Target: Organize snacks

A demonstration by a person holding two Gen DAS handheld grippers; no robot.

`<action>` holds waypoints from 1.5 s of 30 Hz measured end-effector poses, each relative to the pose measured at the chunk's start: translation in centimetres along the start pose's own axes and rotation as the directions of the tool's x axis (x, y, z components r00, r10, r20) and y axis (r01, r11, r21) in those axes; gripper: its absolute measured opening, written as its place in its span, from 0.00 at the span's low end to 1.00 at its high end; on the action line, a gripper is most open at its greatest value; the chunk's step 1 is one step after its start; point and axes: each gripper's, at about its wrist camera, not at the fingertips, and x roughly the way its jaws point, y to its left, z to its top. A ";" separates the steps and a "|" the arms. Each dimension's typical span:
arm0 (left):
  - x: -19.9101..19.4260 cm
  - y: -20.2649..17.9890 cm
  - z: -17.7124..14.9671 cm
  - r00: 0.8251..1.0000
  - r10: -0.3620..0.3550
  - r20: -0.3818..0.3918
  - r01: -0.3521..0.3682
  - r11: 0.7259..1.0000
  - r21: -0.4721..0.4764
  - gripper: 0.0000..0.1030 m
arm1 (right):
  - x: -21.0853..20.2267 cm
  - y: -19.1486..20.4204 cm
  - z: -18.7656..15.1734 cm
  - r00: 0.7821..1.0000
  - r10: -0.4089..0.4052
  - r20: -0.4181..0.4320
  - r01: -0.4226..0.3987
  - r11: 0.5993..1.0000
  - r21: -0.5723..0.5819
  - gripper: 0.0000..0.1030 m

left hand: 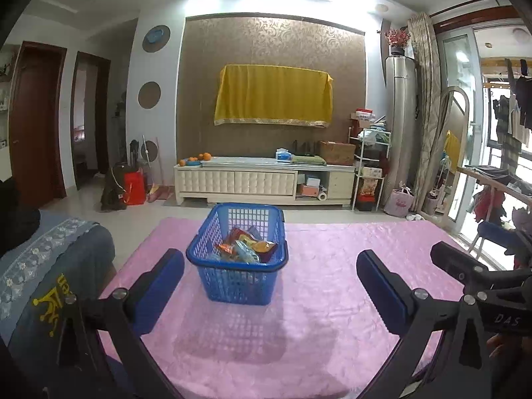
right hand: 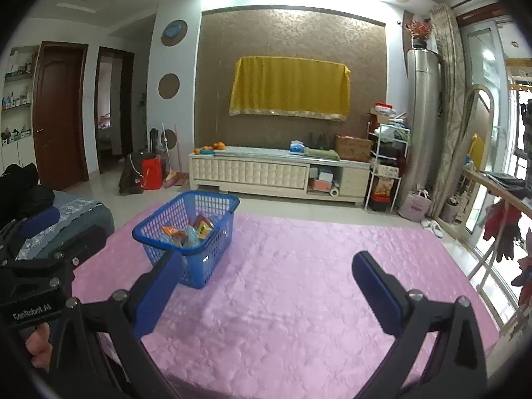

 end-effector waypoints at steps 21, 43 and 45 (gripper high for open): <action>-2.2 -1.3 -1.1 1.000 -0.030 0.001 0.030 1.000 0.007 1.00 | -2.2 -0.1 -1.4 1.000 0.005 0.003 -0.005 0.998 0.056 1.00; -3.3 -1.6 -0.9 1.000 -0.025 -0.005 0.025 1.000 0.008 1.00 | -3.3 -0.1 -1.6 1.000 0.003 -0.006 -0.003 0.998 0.064 1.00; -3.3 -1.6 -0.9 1.000 -0.023 -0.004 0.023 1.000 0.008 1.00 | -3.3 -0.2 -1.5 1.000 0.004 -0.007 -0.003 0.998 0.064 1.00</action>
